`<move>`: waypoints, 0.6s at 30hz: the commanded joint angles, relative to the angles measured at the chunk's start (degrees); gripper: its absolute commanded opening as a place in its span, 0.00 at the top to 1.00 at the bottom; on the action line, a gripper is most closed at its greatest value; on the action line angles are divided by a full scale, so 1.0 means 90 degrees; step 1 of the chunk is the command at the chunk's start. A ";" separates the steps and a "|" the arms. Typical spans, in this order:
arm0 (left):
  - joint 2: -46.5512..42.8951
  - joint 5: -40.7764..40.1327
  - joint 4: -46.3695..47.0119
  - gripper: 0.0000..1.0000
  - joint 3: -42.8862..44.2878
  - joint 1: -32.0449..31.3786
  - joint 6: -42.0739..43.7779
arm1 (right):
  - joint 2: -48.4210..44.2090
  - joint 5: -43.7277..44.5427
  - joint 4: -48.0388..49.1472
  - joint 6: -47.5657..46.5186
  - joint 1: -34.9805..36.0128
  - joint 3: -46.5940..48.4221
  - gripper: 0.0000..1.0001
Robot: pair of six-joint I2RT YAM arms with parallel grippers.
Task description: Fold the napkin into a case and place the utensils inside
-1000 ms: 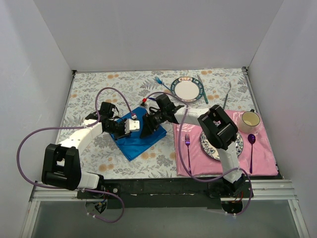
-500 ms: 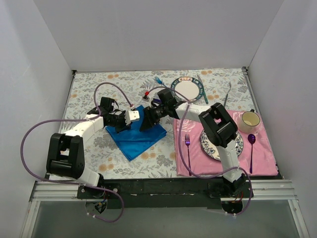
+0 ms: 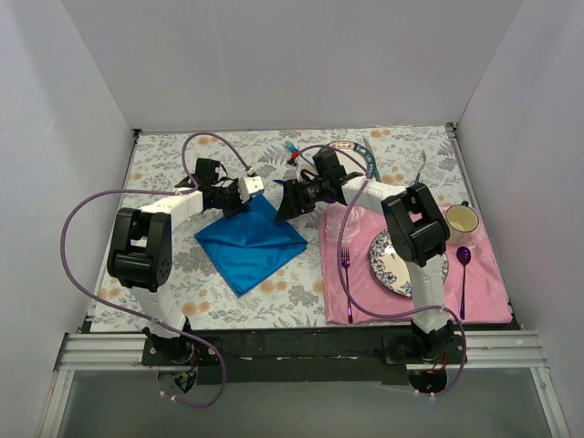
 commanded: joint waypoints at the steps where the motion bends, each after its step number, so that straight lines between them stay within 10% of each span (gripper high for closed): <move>1: 0.0241 -0.0001 0.0468 1.00 0.0462 0.0022 -0.0227 | -0.0025 0.0074 -0.0305 -0.0329 0.0047 0.0392 0.16; 18: 0.0710 0.0174 0.0683 1.00 0.0853 -0.0085 -0.0257 | 0.0190 -0.0053 -0.0461 -0.0378 0.0047 0.0373 0.44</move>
